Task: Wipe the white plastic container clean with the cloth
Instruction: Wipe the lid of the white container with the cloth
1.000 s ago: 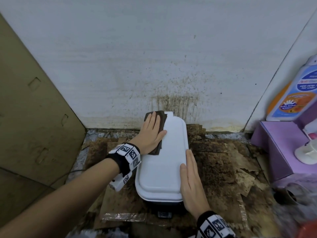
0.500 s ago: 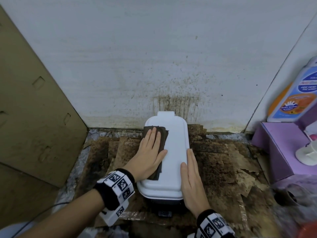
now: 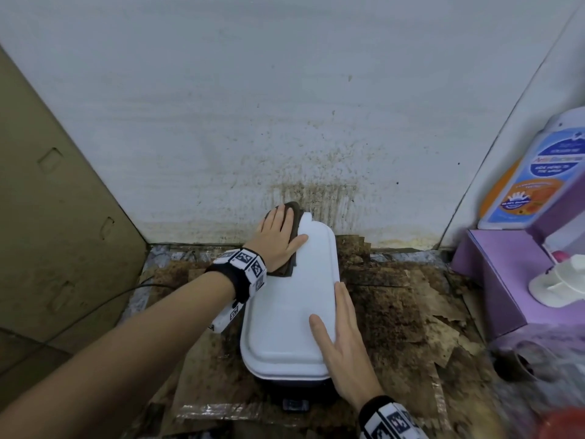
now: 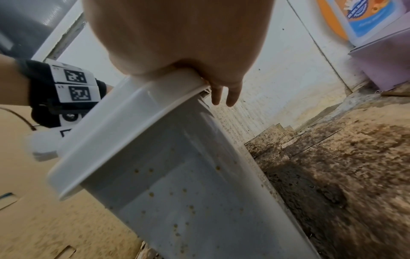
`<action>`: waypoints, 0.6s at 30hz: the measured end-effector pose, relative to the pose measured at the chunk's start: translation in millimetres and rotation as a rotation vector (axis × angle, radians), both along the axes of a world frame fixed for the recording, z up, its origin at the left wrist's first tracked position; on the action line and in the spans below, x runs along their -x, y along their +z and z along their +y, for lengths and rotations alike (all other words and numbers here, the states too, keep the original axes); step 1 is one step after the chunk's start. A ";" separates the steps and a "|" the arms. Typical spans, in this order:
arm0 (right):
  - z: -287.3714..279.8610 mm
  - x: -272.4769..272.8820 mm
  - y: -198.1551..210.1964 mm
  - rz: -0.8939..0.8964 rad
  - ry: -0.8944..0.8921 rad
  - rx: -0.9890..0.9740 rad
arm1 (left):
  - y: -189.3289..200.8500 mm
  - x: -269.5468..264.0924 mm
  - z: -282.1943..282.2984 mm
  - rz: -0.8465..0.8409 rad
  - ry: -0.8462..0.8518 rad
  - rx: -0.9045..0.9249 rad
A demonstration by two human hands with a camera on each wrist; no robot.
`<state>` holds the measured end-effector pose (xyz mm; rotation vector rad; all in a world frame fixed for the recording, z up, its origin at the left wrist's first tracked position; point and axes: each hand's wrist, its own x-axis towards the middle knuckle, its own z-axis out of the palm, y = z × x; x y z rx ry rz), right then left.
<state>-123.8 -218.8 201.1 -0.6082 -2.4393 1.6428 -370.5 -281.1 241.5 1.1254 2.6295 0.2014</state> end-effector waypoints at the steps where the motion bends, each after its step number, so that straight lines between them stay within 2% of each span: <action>1: 0.9 -0.7 0.6 -0.005 0.003 -0.007 | -1.3 -1.2 -0.4 0.008 -0.003 -0.002; 6: 2.7 -1.1 1.5 -0.035 0.019 -0.062 | -9.4 -18.0 -14.9 0.075 -0.025 0.022; 12: 4.4 -2.9 5.7 -0.084 0.056 -0.155 | -6.4 -70.6 -49.9 -0.042 -0.008 -0.059; 18: 14.6 -10.8 10.6 -0.156 0.162 -0.273 | -8.8 -129.3 -86.1 -0.047 0.010 -0.083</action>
